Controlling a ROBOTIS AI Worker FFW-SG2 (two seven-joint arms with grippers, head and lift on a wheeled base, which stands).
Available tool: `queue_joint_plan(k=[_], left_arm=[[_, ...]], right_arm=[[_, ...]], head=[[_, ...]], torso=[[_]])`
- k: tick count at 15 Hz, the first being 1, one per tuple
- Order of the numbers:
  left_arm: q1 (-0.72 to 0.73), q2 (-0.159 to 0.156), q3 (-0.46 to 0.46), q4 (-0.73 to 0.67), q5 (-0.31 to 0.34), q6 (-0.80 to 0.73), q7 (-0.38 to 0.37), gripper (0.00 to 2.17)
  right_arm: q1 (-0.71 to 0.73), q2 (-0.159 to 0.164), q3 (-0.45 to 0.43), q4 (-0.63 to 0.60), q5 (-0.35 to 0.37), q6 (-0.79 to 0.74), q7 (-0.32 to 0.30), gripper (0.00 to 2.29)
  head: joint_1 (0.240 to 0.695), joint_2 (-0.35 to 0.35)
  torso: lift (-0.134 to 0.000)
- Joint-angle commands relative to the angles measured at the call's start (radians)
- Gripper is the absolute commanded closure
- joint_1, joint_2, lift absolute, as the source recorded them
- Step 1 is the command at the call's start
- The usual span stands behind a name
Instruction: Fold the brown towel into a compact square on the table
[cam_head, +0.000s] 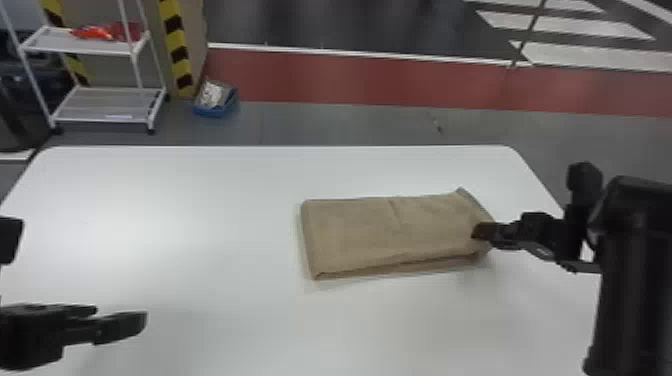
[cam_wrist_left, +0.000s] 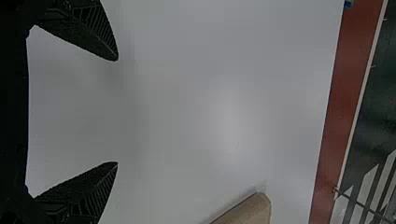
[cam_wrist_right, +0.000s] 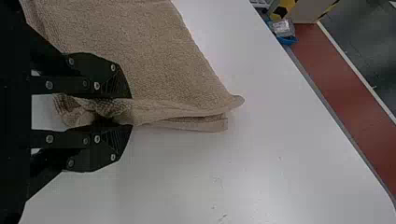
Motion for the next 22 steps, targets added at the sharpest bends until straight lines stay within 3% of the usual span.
queue_joint_plan(k=[1,6,10,12,16,19,22], left_arm=[[0.000,-0.001,0.006,-0.012,0.004,0.003,0.000,0.09],[0.008,-0.001,0.010,-0.015,0.007,0.000,0.000,0.09],[0.009,-0.001,0.033,-0.019,0.013,0.000,-0.006,0.09],[0.021,0.000,0.048,-0.019,0.021,-0.007,-0.006,0.09],[0.031,0.002,0.078,-0.022,0.041,-0.010,-0.014,0.09],[0.031,0.002,0.064,-0.024,0.038,-0.010,-0.014,0.09],[0.035,0.000,0.045,-0.028,0.035,-0.007,-0.014,0.09]], right_arm=[[0.008,0.003,-0.025,-0.050,-0.028,0.019,0.000,1.75],[0.017,0.009,-0.016,-0.260,-0.120,0.126,0.002,1.75],[0.020,0.089,0.074,-0.390,-0.134,0.126,0.003,1.74],[0.034,0.109,0.145,-0.426,-0.106,0.126,0.007,1.74],[0.052,0.110,0.121,-0.427,-0.096,0.126,0.007,1.74],[0.078,0.097,0.064,-0.427,-0.096,0.126,0.013,1.74],[0.124,0.075,-0.019,-0.429,-0.097,0.126,0.068,1.74]], head=[[0.695,-0.135],[0.695,-0.132],[0.695,-0.089],[0.695,-0.054],[0.695,0.014],[0.695,0.002],[0.695,-0.030]], torso=[[-0.125],[-0.125],[-0.125],[-0.125],[-0.125],[-0.125],[-0.125]])
